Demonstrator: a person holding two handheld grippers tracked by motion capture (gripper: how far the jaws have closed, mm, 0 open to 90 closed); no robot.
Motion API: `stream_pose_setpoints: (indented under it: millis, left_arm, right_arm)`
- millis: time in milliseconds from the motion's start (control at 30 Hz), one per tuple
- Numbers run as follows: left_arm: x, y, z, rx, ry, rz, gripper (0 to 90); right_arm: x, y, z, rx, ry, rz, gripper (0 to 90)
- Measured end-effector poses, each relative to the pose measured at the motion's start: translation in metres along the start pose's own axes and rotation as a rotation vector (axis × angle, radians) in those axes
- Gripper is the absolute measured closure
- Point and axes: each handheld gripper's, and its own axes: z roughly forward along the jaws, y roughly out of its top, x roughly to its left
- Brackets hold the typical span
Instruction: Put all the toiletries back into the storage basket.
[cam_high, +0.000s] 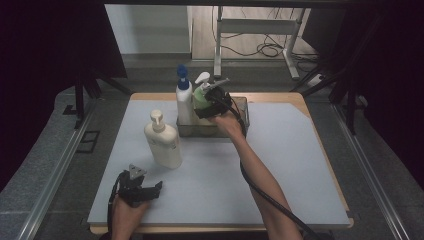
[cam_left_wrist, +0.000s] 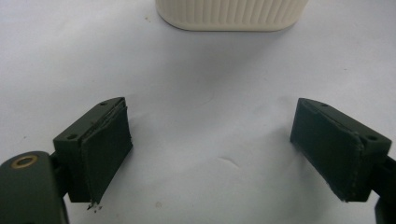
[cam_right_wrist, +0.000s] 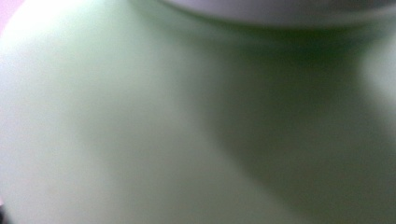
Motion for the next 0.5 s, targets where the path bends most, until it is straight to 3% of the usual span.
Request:
stream_pose_setpoints:
  millis: [500]
  left_arm:
    - [0.0000,0.0000,0.0000,0.000,0.000,0.000,11.6]
  right_arm:
    - [-0.0074,-0.0078,0.0074,0.022,0.027,0.042,11.4]
